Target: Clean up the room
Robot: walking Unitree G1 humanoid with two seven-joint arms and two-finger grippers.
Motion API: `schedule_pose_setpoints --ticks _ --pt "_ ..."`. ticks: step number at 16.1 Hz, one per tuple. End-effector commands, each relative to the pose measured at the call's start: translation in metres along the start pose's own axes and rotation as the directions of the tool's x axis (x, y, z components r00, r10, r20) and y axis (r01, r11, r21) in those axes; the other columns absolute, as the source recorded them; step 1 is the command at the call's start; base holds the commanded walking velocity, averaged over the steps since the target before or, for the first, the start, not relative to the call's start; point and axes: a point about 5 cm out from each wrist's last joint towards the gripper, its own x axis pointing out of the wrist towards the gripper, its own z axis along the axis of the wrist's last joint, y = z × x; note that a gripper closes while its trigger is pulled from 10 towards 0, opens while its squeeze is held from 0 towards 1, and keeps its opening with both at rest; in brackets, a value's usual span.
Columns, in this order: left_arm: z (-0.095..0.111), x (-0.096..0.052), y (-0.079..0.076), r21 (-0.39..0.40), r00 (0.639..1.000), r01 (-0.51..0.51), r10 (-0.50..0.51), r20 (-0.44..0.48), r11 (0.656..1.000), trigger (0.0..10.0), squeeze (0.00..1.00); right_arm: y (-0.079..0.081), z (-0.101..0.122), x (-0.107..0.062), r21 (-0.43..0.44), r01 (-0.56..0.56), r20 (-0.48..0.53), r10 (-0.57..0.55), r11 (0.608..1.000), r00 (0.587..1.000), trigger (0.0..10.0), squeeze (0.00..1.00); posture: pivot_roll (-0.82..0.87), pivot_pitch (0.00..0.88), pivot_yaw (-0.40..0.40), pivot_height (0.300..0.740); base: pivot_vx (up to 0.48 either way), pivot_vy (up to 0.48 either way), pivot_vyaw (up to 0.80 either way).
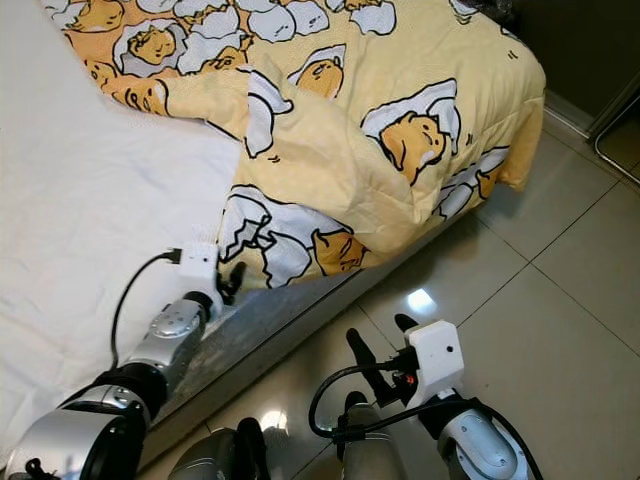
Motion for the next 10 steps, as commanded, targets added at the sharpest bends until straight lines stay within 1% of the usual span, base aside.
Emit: schedule_pose_setpoints --ticks 1,10 --pt "-0.0018 -0.0007 0.0065 0.001 1.000 -0.029 0.029 -0.006 1.000 10.0 1.00 0.0039 -0.0013 -0.0026 0.016 -0.016 -0.011 0.016 1.000 1.000 10.0 0.00 -0.33 0.253 0.098 0.740 0.000 0.000 0.00" --pt "0.0002 0.0002 0.0065 -0.001 1.000 -0.025 0.025 -0.004 1.000 10.0 1.00 0.0042 -0.0007 -0.0026 0.012 -0.024 -0.008 0.024 1.000 1.000 10.0 0.00 -0.33 0.252 0.099 0.740 0.000 0.000 0.00"
